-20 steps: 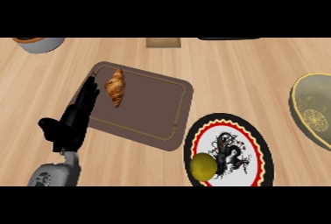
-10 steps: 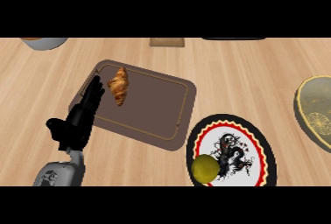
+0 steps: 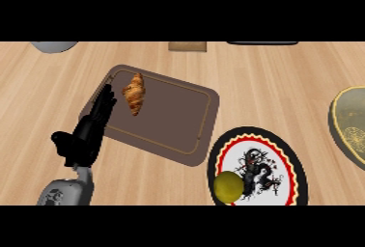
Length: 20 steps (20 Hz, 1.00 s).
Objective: Pick the squash from the plate and place it in the bowl
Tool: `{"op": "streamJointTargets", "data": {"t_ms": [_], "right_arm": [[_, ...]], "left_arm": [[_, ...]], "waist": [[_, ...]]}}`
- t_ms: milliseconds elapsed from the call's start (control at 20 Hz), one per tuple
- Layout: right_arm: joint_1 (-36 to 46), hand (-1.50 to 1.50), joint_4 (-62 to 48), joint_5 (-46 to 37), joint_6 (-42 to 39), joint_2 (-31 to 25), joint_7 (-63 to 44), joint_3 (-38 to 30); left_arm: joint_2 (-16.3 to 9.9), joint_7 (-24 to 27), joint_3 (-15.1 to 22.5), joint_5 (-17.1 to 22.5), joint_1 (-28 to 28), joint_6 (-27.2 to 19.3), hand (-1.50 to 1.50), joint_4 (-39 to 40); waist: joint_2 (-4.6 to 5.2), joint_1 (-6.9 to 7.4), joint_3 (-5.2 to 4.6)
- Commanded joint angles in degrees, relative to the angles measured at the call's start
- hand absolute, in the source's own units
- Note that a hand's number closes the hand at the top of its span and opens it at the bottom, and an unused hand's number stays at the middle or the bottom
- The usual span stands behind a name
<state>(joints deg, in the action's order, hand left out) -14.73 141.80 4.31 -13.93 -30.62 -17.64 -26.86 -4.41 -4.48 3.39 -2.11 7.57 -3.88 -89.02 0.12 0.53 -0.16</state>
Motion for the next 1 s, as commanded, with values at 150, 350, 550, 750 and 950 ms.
{"op": "streamJointTargets", "data": {"t_ms": [150,350,550,750,950], "right_arm": [[17.0,1.5,-9.06,1.1,-0.5,-12.54,-11.93,-2.52],[17.79,1.5,-18.13,-8.98,-2.89,-14.6,-4.74,0.34],[20.4,1.5,-31.9,-16.51,-0.96,-13.17,7.59,1.96],[22.48,1.5,-39.69,-20.75,0.79,-11.95,10.93,3.5],[24.4,1.5,-51.14,-28.33,6.09,-10.23,19.91,6.94]], "left_arm": [[0.61,-1.66,-0.16,-0.97,2.34,-0.9,0.0,0.71],[2.58,-0.15,1.84,-2.73,1.09,-2.2,0.0,1.24],[1.01,-0.58,-0.54,-0.29,2.58,0.09,0.0,2.09],[-0.48,-1.74,-1.63,0.46,0.59,1.15,0.0,-0.69],[-0.77,2.42,-2.79,1.11,1.57,2.51,0.0,3.79]], "waist": [[0.03,0.17,0.09],[0.16,0.33,0.15],[0.15,0.32,0.2],[-0.03,0.12,0.18],[0.14,0.16,0.19]]}}
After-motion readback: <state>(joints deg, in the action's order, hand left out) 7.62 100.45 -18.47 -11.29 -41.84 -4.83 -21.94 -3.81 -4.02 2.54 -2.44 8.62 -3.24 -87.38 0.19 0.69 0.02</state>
